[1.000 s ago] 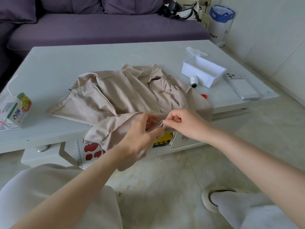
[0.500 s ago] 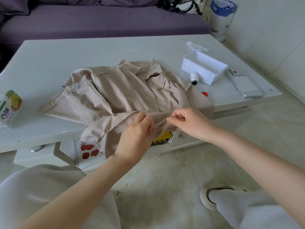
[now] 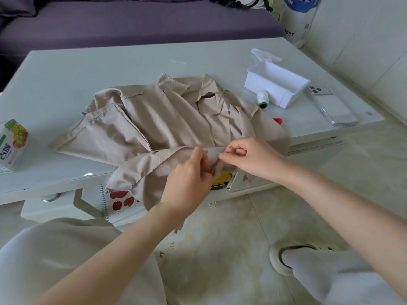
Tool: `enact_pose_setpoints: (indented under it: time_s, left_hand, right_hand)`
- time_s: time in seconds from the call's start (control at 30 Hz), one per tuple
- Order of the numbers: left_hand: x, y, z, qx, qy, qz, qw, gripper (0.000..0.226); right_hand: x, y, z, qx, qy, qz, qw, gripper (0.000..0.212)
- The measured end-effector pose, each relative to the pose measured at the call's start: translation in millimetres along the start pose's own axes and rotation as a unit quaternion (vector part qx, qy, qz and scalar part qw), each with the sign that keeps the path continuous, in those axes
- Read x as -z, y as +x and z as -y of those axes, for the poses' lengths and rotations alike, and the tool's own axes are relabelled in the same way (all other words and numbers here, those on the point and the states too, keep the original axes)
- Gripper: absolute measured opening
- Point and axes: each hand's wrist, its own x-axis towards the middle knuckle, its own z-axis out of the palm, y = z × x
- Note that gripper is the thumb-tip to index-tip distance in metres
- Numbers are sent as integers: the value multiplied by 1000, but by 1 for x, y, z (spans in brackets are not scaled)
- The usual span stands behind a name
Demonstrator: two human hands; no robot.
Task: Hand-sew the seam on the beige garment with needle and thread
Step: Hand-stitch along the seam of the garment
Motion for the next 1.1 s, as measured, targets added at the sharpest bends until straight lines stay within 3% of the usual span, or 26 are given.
enact_pose_setpoints:
  time_s: [0.23,0.37,0.57,0.87,1.1]
  left_hand:
    - [1,2,3,46,-68,24,996,29]
    - [5,3,8,51,-95,-22,994,32]
    - [10,2,12,34,-32,-42,998,25]
    - [9,2,8,64,-7,57,996,28]
    - [1,3,11,33,65,33,997,21]
  right_hand:
    - [0,0,-3,-3,-17,-17,1000,35]
    - [1,1,-3,7,-30,-22,999,36]
    - [1,0,-3,17,-37,-16,999,39]
    - [1,1,-4,3,-38,-17,999,38]
    - [2,-1,-4,-8,-24,-9,1000,40]
